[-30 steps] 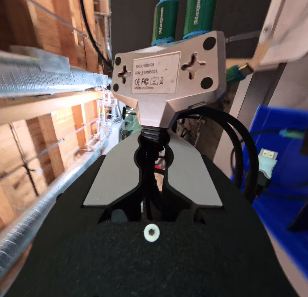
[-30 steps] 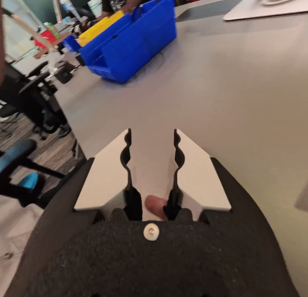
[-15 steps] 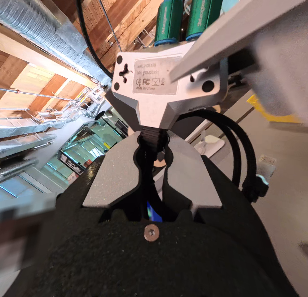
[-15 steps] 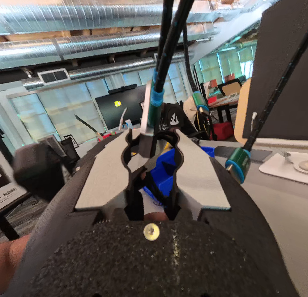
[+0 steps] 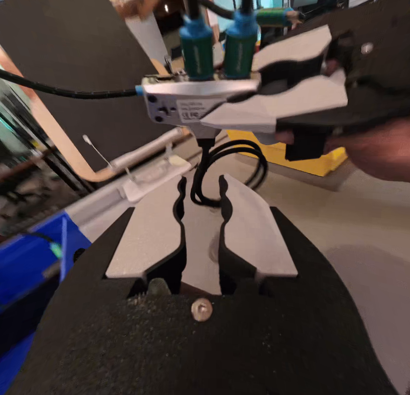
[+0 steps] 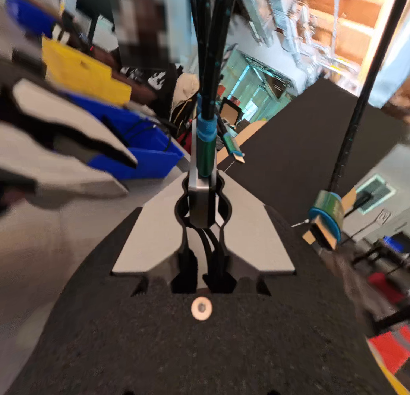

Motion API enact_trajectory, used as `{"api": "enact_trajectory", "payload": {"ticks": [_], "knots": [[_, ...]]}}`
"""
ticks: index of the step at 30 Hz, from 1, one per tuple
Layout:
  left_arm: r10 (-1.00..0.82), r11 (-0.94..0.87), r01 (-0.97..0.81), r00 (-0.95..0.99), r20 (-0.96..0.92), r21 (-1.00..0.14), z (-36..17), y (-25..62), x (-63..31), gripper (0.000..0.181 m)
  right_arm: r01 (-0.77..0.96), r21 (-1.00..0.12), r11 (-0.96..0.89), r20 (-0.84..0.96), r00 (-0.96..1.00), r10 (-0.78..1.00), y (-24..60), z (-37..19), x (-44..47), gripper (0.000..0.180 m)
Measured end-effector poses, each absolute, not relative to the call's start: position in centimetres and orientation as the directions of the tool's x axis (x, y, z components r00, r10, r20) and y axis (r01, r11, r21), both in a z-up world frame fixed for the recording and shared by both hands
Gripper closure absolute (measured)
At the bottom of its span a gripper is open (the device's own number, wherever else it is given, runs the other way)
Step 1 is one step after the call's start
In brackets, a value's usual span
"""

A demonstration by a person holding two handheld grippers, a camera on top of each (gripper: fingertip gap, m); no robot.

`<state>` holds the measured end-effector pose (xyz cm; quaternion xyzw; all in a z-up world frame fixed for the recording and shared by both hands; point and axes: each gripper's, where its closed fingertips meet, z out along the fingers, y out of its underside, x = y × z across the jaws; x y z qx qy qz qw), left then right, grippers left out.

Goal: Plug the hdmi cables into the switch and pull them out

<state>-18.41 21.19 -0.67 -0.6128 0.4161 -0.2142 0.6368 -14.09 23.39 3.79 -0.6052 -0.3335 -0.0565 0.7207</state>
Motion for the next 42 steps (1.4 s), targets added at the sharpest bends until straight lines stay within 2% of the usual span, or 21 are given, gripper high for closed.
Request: {"api": "enact_trajectory", "payload": {"ticks": [2,4,9,13,14,16,22,29,32,33,38,40,42], "knots": [[-0.829,0.020,-0.182,0.547,-0.118,-0.983,-1.9,21.0,-19.5,0.142,0.579,-0.763,0.288,0.647,0.679,0.346,23.8,0.6,-14.9,0.159],[-0.845,-0.034,-0.139,0.532,-0.046,-0.990,-2.7,20.5,-20.3,0.135,0.657,-0.697,0.286,0.715,0.610,0.341,24.1,-2.7,-15.6,0.160],[-0.833,0.027,-0.162,0.542,-0.112,-0.986,-4.7,20.3,-21.5,0.147,0.779,-0.516,0.357,0.854,0.436,0.282,23.5,-7.0,-17.6,0.160],[-0.856,0.036,-0.172,0.503,-0.119,-0.985,-5.9,19.8,-21.0,0.150,0.806,-0.468,0.363,0.878,0.379,0.291,23.4,-8.5,-18.3,0.159],[-0.852,0.039,-0.172,0.509,-0.123,-0.984,-6.1,19.9,-21.0,0.157,0.814,-0.456,0.359,0.883,0.366,0.293,23.5,-8.8,-18.4,0.159],[-0.848,0.040,-0.166,0.516,-0.121,-0.985,-6.4,19.9,-20.9,0.165,0.814,-0.457,0.359,0.881,0.360,0.306,23.4,-9.3,-18.8,0.159],[-0.840,-0.012,-0.154,0.538,-0.073,-0.988,-7.4,20.4,-20.8,0.171,0.829,-0.472,0.301,0.871,0.384,0.308,23.7,-10.2,-18.8,0.160],[-0.823,-0.071,-0.155,0.567,-0.030,-0.985,-7.6,20.6,-21.1,0.167,0.842,-0.462,0.280,0.874,0.378,0.305,23.8,-10.3,-18.9,0.160],[-0.796,-0.136,-0.143,0.605,0.022,-0.980,-7.8,21.0,-21.7,0.148,0.844,-0.461,0.275,0.876,0.383,0.293,24.0,-10.3,-18.7,0.160],[-0.801,-0.150,-0.141,0.598,0.037,-0.979,-7.8,20.9,-21.7,0.147,0.847,-0.459,0.267,0.877,0.385,0.287,24.1,-10.2,-18.5,0.160],[-0.817,-0.155,-0.234,0.577,-0.009,-0.960,-9.7,20.9,-20.8,0.145,0.848,-0.456,0.270,0.877,0.378,0.297,24.0,-10.4,-18.5,0.160],[-0.812,-0.140,-0.213,0.583,-0.011,-0.967,-9.4,20.9,-20.9,0.155,0.849,-0.452,0.273,0.879,0.372,0.297,23.9,-10.4,-18.8,0.160],[-0.812,-0.134,-0.213,0.584,-0.016,-0.968,-9.4,21.0,-20.9,0.155,0.847,-0.460,0.267,0.874,0.379,0.304,23.9,-10.4,-18.8,0.160]]}}
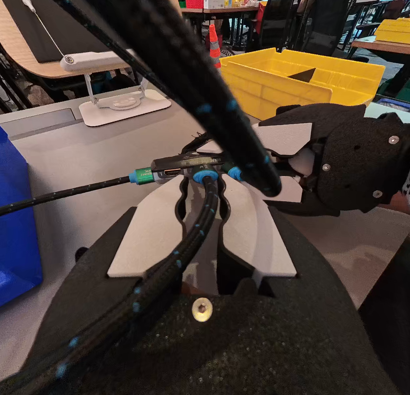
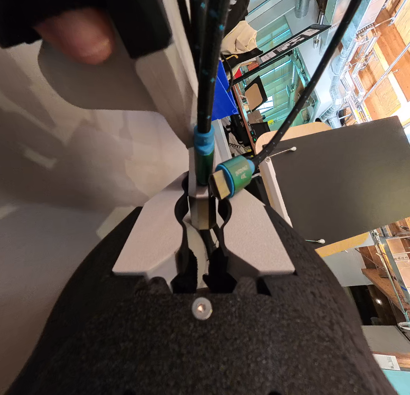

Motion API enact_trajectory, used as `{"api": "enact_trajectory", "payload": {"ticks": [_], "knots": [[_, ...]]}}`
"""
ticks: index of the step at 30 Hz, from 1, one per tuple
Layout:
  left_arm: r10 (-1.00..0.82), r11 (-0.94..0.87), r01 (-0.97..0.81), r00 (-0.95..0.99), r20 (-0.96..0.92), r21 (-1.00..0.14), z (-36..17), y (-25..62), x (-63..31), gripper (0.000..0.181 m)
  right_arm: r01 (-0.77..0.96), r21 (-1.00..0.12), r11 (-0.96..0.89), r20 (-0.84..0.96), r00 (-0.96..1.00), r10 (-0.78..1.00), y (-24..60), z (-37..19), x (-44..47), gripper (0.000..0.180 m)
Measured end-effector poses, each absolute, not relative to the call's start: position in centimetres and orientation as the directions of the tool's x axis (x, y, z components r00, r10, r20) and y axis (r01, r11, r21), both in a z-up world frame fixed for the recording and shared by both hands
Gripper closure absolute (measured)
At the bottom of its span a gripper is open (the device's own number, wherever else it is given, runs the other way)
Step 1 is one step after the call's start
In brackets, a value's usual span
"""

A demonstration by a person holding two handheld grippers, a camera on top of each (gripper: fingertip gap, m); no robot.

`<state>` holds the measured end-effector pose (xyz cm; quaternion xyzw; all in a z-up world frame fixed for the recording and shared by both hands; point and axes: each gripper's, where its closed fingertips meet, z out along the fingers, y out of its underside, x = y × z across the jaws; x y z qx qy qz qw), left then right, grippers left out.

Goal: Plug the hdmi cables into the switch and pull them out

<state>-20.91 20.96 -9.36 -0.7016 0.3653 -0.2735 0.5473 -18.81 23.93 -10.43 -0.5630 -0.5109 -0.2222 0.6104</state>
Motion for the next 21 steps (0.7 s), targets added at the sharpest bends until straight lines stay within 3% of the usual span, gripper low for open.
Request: {"api": "enact_trajectory", "payload": {"ticks": [11,13,17,21], "knots": [[-0.836,-0.108,-0.188,0.549,-0.014,-0.976,-9.1,20.6,-20.7,0.161,0.781,-0.530,0.330,0.845,0.452,0.288,23.2,-9.8,-19.1,0.158],[-0.849,-0.124,-0.172,0.528,0.015,-0.977,-9.1,20.4,-20.8,0.161,0.727,-0.546,0.415,0.836,0.446,0.319,21.8,-9.3,-20.0,0.153],[-0.893,-0.127,-0.145,0.447,0.049,-0.981,-9.0,19.7,-20.6,0.161,0.696,-0.600,0.395,0.795,0.463,0.392,22.2,-9.4,-19.8,0.155],[-0.898,-0.134,-0.136,0.436,0.061,-0.982,-8.9,19.5,-20.5,0.161,0.701,-0.570,0.429,0.818,0.430,0.383,21.9,-9.4,-20.0,0.158]]}}
